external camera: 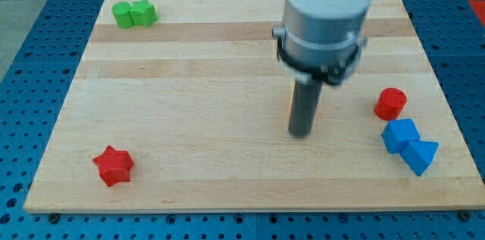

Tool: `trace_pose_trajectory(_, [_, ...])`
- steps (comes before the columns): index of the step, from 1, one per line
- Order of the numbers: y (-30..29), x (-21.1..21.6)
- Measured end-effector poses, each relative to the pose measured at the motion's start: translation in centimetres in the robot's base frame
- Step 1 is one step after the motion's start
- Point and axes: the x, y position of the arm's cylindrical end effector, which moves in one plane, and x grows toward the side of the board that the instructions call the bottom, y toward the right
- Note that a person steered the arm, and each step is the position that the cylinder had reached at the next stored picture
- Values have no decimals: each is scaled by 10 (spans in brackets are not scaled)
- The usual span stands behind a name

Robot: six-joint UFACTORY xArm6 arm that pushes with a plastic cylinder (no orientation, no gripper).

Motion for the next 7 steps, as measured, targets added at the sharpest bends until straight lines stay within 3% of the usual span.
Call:
trace_pose_trajectory(2, [14,-188])
trace_pose_trajectory(5, [4,-187])
trace_pose_trajectory(7, [-9,-246])
